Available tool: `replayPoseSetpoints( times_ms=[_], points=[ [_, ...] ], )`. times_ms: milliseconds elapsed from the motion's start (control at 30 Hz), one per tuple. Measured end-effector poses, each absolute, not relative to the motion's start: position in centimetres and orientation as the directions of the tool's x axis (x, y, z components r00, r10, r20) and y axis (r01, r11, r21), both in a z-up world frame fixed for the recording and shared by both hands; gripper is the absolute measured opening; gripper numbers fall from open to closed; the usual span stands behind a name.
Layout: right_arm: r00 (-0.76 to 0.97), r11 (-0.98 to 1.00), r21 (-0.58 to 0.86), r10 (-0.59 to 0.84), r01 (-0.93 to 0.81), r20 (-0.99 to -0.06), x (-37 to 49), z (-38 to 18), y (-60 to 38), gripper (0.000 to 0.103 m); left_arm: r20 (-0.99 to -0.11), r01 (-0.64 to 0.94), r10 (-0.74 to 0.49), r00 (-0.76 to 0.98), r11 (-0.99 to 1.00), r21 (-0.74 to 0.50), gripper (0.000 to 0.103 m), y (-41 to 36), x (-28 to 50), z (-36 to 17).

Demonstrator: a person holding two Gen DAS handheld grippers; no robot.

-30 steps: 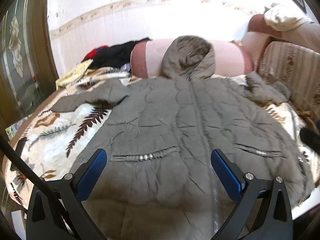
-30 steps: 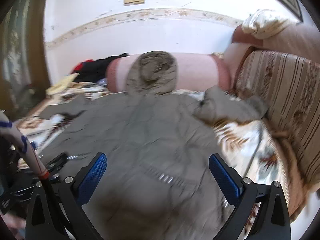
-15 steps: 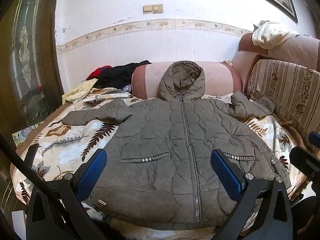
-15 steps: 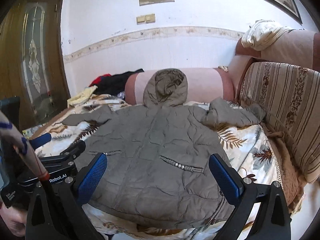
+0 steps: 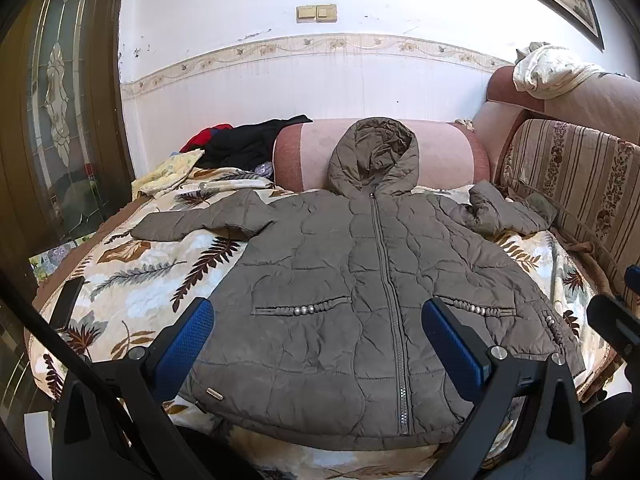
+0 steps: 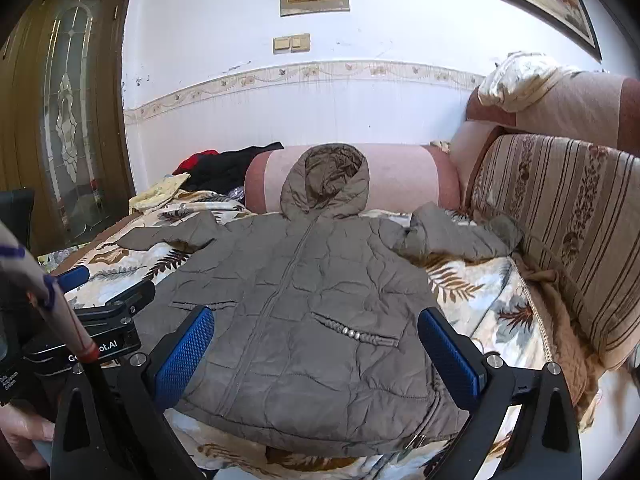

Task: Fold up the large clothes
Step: 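Move the right tool toward the jacket sleeve beside the sofa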

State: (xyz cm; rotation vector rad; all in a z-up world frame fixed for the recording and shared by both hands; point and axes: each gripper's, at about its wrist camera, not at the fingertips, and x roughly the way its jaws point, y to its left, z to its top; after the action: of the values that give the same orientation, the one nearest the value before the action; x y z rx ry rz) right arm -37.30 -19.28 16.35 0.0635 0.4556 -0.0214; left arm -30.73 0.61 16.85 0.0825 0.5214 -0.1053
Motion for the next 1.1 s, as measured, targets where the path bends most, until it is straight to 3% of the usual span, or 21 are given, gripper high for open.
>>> replayPoseSetpoints(
  times_ms=[500,967,1100],
  points=[
    [0.888,0.996,0.082,0.012,0.029,-0.46,-36.8,16.2,-19.5,0.103,-0.512,0.107,-0.061,0.857,0.992,0.061,0.103,0.8,-30.2,16.2],
    [0.83,0.991,0.109,-0.001,0.075,-0.558,-33.0,14.4,-21.9,0.103,-0.555,0.107,-0.055,0.83,0.992,0.061,0.103,0.7,-27.0,14.5],
    [0.812,0.975,0.181,0.004,0.125,-0.584,-30.8,14.3,-25.2,0.103,-0.566,0.1,-0.052,0.823,0.993,0.055,0.103,0.5,-24.4,14.3]
  ],
)
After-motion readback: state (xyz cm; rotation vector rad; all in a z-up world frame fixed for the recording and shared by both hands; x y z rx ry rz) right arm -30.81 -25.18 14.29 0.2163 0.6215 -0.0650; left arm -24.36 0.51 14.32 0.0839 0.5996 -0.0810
